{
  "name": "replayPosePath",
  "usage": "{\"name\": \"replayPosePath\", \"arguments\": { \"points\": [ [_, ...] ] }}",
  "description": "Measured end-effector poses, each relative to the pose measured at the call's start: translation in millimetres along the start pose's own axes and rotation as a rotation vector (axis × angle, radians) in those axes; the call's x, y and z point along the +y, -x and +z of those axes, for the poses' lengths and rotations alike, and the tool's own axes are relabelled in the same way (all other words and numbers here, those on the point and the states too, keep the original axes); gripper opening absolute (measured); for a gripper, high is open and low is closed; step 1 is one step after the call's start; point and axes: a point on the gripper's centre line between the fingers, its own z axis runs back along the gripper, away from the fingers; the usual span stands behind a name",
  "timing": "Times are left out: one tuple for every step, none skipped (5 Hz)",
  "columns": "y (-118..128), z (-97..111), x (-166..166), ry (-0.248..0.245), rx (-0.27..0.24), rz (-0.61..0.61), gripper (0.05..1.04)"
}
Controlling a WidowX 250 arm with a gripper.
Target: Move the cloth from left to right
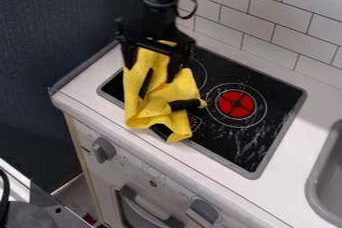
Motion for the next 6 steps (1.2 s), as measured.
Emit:
{"name": "replayPosePath", "arguments": {
  "points": [
    [-22,-20,7,-0.037,-0.012,0.0,1.004],
    [-23,-51,6,0.012,0.055,0.009,1.004],
    [-24,-67,2,0.038,0.101,0.022,1.004],
    [-27,-70,-6,0.061,0.094,0.036,1.004],
    [-26,-68,-22,0.074,0.094,0.013,1.004],
    [-21,-67,-35,0.1,0.097,0.026,1.004]
  ]
}}
